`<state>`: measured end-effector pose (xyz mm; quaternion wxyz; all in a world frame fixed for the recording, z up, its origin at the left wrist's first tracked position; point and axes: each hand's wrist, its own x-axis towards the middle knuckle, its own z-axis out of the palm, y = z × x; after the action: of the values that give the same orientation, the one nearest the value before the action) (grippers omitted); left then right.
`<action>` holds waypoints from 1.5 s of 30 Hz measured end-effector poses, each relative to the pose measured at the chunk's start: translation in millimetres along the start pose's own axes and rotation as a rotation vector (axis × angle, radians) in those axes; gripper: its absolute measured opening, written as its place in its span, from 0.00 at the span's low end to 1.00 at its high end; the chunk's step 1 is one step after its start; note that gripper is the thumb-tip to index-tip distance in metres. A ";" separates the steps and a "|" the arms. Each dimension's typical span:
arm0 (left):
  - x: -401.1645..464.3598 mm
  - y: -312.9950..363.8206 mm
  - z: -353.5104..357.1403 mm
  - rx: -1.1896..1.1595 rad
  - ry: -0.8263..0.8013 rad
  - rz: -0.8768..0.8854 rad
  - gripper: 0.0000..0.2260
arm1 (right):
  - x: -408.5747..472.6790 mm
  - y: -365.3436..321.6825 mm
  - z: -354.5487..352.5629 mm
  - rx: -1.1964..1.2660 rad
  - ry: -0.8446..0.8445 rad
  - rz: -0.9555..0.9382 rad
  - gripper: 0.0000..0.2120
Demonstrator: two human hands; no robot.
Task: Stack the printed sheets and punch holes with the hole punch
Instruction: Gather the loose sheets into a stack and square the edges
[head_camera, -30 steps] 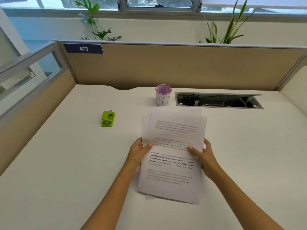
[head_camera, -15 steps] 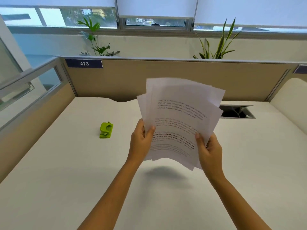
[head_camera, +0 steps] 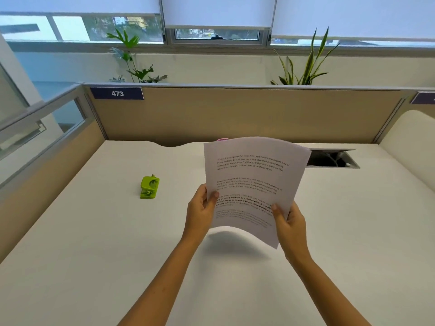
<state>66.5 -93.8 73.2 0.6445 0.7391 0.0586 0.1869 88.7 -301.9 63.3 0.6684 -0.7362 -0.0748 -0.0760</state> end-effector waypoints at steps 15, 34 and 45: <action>30.0 52.5 -32.3 0.682 0.191 0.391 0.45 | 43.3 -36.7 -51.6 -0.676 -0.218 -0.155 0.11; 30.8 39.1 -59.3 -0.025 -0.225 -0.107 0.08 | 57.9 -95.1 -91.2 0.090 -0.327 0.023 0.18; -8.3 -21.4 -40.9 -0.042 -0.034 -0.229 0.06 | 10.1 -0.6 -42.2 0.121 -0.089 0.212 0.10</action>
<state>47.8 -55.0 54.7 0.6778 0.7170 0.1277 0.1010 97.9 -343.8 70.1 0.7120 -0.7007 -0.0308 0.0326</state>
